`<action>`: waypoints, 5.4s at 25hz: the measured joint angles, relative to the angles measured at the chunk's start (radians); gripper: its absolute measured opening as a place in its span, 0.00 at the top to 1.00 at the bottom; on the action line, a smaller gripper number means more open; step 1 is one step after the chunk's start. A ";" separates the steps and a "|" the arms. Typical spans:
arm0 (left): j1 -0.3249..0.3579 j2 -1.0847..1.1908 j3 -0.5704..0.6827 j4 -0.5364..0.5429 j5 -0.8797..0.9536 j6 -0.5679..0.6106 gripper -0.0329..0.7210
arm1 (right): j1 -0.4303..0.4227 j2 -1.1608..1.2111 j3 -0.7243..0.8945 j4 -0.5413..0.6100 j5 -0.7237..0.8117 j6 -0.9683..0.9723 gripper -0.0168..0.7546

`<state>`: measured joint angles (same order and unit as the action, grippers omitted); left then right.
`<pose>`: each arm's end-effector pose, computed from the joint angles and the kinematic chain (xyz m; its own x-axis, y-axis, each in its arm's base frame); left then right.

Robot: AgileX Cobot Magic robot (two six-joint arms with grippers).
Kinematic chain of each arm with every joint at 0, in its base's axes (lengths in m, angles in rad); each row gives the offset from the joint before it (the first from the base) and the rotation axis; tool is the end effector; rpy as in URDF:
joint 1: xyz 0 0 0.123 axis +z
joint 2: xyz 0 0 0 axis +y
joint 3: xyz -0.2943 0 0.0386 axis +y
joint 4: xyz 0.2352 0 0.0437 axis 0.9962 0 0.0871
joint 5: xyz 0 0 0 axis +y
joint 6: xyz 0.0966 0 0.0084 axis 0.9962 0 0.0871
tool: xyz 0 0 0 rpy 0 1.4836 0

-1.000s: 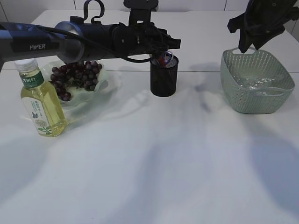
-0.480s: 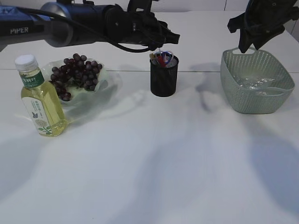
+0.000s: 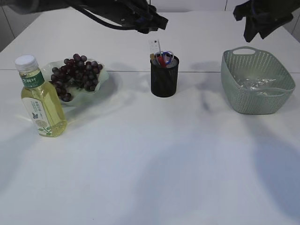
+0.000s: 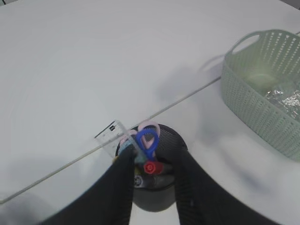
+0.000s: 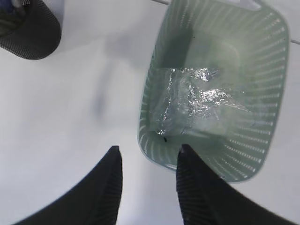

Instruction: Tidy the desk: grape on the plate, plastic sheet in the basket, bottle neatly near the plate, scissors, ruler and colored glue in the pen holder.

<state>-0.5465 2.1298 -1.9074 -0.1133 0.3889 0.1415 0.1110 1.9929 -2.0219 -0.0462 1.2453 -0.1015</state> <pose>0.4351 -0.2695 0.2944 -0.4054 0.2894 -0.8671 0.5662 0.8242 0.0104 0.4288 0.0435 0.3386 -0.8816 -0.2149 -0.4203 -0.1957 0.9766 -0.0889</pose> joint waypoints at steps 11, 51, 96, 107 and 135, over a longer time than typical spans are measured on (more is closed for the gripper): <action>0.030 -0.133 0.000 0.025 0.189 -0.027 0.56 | 0.000 -0.110 0.000 0.025 0.005 0.010 0.59; 0.032 -0.724 -0.003 0.161 0.786 -0.183 0.51 | 0.000 -0.900 0.289 0.173 0.025 0.019 0.41; 0.032 -2.054 1.167 0.001 0.704 -0.002 0.51 | 0.000 -2.012 1.222 0.214 0.034 -0.172 0.41; 0.032 -2.121 1.368 0.011 0.646 0.000 0.51 | 0.000 -2.014 1.382 0.263 -0.025 -0.253 0.41; 0.032 -2.121 1.396 0.086 0.711 -0.043 0.51 | 0.000 -2.014 1.517 0.282 -0.078 -0.249 0.41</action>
<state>-0.5143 0.0090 -0.5111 -0.0273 1.1000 0.0989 0.1110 -0.0209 -0.5044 0.2363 1.1671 -0.3504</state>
